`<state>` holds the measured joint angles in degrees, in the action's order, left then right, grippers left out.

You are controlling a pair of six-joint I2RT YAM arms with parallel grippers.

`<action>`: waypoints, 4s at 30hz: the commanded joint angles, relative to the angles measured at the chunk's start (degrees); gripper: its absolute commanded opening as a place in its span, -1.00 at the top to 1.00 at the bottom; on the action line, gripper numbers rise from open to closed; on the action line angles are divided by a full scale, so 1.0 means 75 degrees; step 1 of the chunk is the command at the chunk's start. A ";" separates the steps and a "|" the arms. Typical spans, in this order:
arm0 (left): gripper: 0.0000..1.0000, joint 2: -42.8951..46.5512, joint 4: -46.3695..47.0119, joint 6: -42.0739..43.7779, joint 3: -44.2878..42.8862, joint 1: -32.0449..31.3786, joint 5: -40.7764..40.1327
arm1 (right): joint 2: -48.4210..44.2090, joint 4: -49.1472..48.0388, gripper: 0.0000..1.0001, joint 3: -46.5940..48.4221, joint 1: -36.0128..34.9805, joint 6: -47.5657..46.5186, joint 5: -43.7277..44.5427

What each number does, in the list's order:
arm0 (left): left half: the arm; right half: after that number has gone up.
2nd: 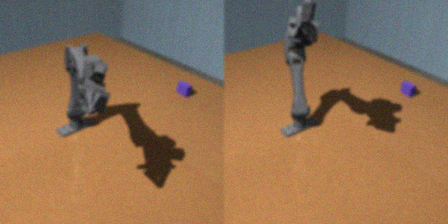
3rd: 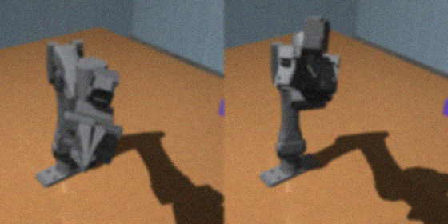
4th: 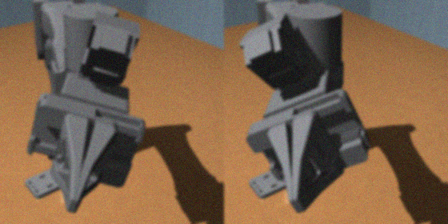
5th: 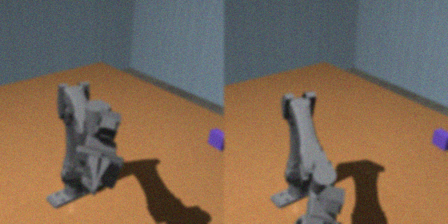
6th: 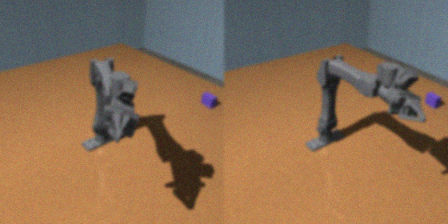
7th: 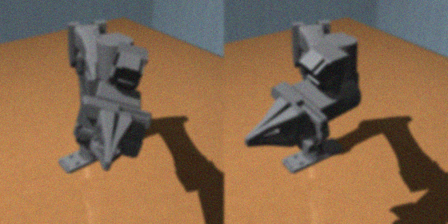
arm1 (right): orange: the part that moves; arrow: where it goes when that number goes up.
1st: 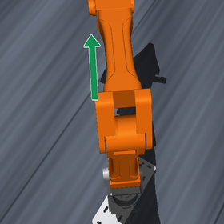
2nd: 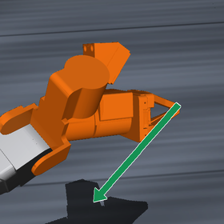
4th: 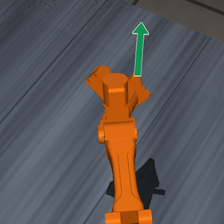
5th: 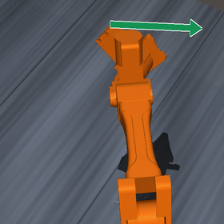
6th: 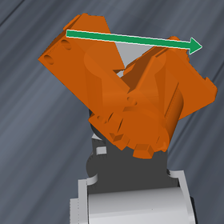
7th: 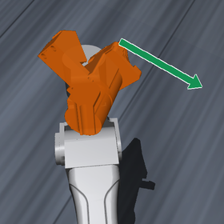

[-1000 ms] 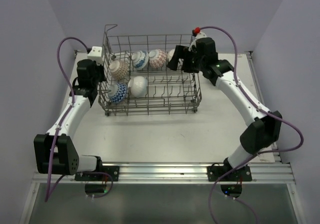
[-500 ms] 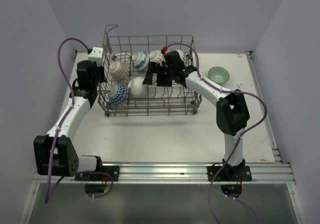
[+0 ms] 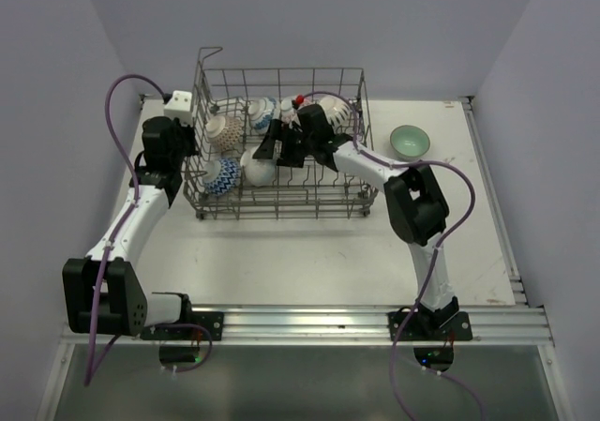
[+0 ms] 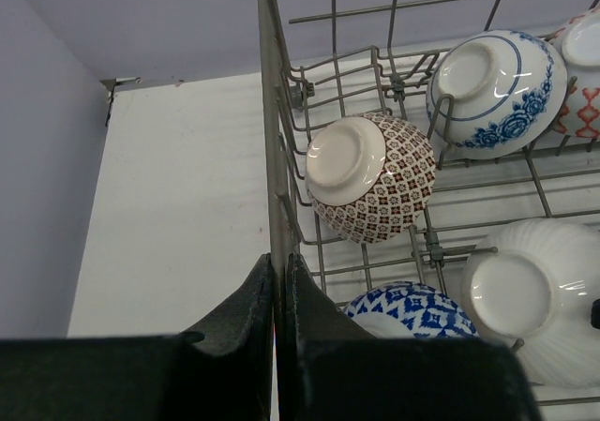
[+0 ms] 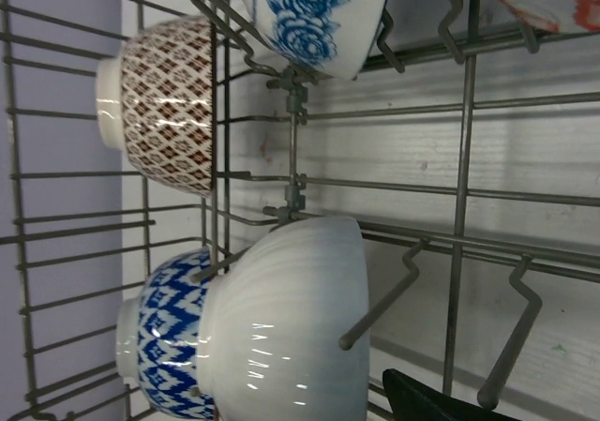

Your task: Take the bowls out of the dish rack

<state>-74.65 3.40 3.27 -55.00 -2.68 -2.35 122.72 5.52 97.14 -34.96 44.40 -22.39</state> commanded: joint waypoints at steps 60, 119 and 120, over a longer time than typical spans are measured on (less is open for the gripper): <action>0.89 0.0274 0.0719 0.0068 0.0068 -0.0194 0.0348 | -0.1055 -0.7256 1.00 -0.0988 0.0008 0.3854 -0.2732; -1.00 0.0883 -0.0406 -0.0189 -0.0717 -0.1319 -0.2874 | 0.1251 0.7069 1.00 0.4953 0.4322 -0.4432 0.3349; -1.00 0.0883 -0.0418 -0.0190 -0.0717 -0.1319 -0.2874 | 0.1321 0.7080 1.00 0.5012 0.4298 -0.4432 0.3361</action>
<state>-69.69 -0.62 1.32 -57.76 -12.53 -23.03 132.60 58.78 130.74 -1.56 12.95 2.90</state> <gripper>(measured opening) 0.997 0.123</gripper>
